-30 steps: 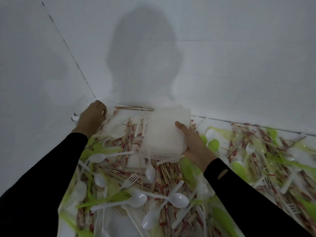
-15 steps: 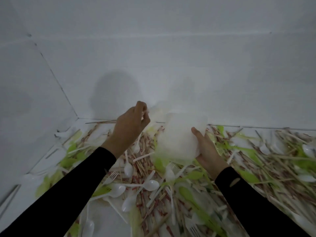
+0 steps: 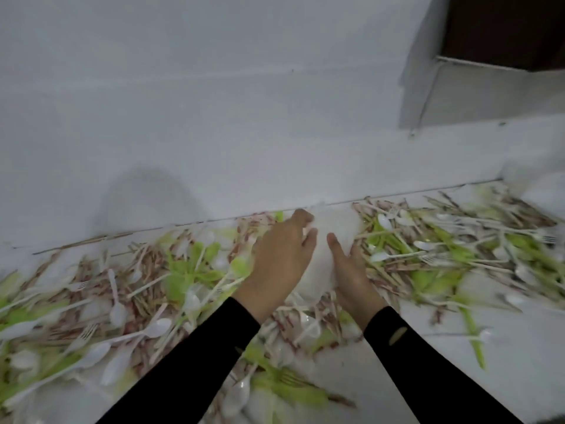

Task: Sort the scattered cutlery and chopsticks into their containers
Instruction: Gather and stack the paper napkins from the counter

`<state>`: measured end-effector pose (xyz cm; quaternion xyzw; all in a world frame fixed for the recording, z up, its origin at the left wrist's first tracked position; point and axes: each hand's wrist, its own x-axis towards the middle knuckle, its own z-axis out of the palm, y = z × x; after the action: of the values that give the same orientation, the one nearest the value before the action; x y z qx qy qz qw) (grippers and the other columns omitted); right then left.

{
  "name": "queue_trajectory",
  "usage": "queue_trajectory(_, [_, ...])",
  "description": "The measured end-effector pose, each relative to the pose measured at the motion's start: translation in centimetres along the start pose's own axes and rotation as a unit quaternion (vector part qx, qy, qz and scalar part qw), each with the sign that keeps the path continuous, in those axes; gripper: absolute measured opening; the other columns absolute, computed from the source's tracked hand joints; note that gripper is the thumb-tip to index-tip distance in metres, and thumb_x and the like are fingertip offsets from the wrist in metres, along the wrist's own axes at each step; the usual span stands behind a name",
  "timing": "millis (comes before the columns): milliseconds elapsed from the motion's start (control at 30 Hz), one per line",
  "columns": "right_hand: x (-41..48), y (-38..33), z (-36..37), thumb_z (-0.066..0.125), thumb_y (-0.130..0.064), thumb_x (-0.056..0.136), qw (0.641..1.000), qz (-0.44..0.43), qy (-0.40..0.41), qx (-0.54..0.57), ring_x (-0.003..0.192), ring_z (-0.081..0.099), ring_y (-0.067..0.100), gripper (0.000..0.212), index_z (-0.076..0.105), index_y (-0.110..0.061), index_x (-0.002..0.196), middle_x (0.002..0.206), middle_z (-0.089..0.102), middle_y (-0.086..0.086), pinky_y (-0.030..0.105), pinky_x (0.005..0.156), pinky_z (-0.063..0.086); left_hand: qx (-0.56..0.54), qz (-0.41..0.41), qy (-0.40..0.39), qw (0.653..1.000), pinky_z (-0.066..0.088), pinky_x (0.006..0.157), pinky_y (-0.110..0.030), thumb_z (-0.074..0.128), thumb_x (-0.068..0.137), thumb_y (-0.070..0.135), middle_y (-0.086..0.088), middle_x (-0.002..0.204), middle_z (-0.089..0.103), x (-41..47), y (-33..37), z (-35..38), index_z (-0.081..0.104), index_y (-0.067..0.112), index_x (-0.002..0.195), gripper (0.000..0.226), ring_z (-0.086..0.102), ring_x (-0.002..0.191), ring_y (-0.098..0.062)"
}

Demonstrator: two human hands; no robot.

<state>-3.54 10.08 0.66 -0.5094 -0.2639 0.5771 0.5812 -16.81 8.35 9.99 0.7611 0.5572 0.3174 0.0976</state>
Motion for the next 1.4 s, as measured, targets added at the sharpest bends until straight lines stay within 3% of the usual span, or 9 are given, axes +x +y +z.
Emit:
queue_trajectory(100, [-0.8,-1.4,-4.4,0.061,-0.09,0.056,0.999,0.036,0.019,-0.024,0.127,0.053,0.027,0.123,0.021,-0.028,0.154,0.15,0.039,-0.001,0.05,0.09,0.055,0.043,0.022,-0.096,0.994,0.042,0.073,-0.029,0.037,0.103,0.042,-0.001,0.104,0.064,-0.8,5.2,5.1,0.062,0.016,0.11,0.037,0.06,0.096,-0.02])
queue_trajectory(233, [-1.7,-3.2,-12.1,0.041,-0.077,0.085,0.997,0.017,0.039,0.064,0.116,0.061,0.033,0.084,0.051,-0.009,0.133,0.129,0.059,0.012,0.041,0.084,0.057,0.091,0.068,-0.166,0.98,0.041,0.095,-0.037,0.039,0.102,0.033,0.003,0.123,0.06,-0.9,10.2,9.7,0.064,0.024,0.119,0.031,0.048,0.119,-0.022])
queue_trajectory(400, [-2.6,-5.3,-20.0,0.024,-0.084,0.079,0.988,0.02,0.015,0.152,0.118,0.062,0.03,0.092,0.057,-0.017,0.134,0.126,0.066,0.012,0.05,0.104,0.045,0.053,0.06,-0.222,0.972,0.022,0.114,-0.056,0.044,0.098,0.045,0.009,0.153,0.028,-1.7,15.0,15.3,0.049,0.045,0.129,0.031,0.019,0.144,-0.023])
queue_trajectory(600, [-4.7,-7.6,-29.3,0.071,-0.031,0.088,0.999,0.006,0.033,0.036,0.112,0.066,0.027,0.056,0.05,-0.018,0.139,0.123,0.068,0.006,0.05,0.097,0.052,-0.016,0.064,-0.22,0.973,0.034,0.107,-0.044,0.046,0.097,0.049,0.009,0.138,0.042,-0.2,19.6,20.4,0.053,0.039,0.127,0.032,0.038,0.132,-0.023])
queue_trajectory(733, [-6.4,-10.9,-32.6,0.071,-0.02,0.089,0.999,0.008,-0.016,-0.05,0.108,0.068,0.027,0.048,0.054,-0.024,0.134,0.119,0.071,0.005,0.05,0.096,0.053,0.008,0.08,-0.249,0.965,0.024,0.116,-0.043,0.064,0.079,0.065,0.003,0.157,0.023,4.2,21.3,20.4,0.032,0.028,0.148,0.084,0.021,0.145,-0.021])
queue_trajectory(933, [-6.9,-16.0,-36.0,0.067,-0.022,0.088,0.991,0.029,-0.08,-0.1,0.112,0.066,0.027,0.041,0.06,-0.02,0.129,0.122,0.069,0.007,0.041,0.093,0.054,-0.179,0.044,-0.499,0.847,0.054,0.08,-0.02,0.075,0.072,0.058,0.015,0.106,0.072,8.2,23.1,21.3,0.065,0.031,0.108,0.046,0.069,0.089,0.001])
queue_trajectory(1100, [-4.9,-17.0,-39.5,0.05,-0.056,0.091,0.997,-0.034,0.021,0.068,0.121,0.06,0.024,0.05,0.064,-0.028,0.13,0.134,0.062,0.007,0.043,0.101,0.048,-0.397,-0.108,-0.406,0.816,0.054,0.094,-0.038,0.075,0.074,0.058,-0.002,0.118,0.071,10.5,22.9,26.7,0.065,0.016,0.121,0.064,0.07,0.102,-0.019])
queue_trajectory(1233, [-3.3,-16.3,-41.9,0.065,-0.051,0.088,0.992,-0.053,0.062,0.093,0.129,0.053,0.033,0.064,0.048,-0.022,0.144,0.14,0.056,0.011,0.055,0.105,0.044,-0.454,-0.171,-0.319,0.815,0.056,0.079,-0.032,0.072,0.083,0.047,0.005,0.1,0.071,10.8,25.0,30.6,0.066,0.019,0.103,0.035,0.069,0.091,-0.014])
queue_trajectory(1400, [-2.2,-17.3,-44.5,0.061,-0.032,0.095,0.982,-0.075,0.172,-0.036,0.108,0.068,0.021,0.037,0.057,-0.019,0.13,0.118,0.071,-0.001,0.043,0.09,0.056,-0.45,-0.148,-0.348,0.809,0.046,0.104,-0.047,0.069,0.057,0.085,0.005,0.141,0.054,11.9,26.7,34.8,0.05,0.024,0.139,0.104,0.054,0.127,-0.017])
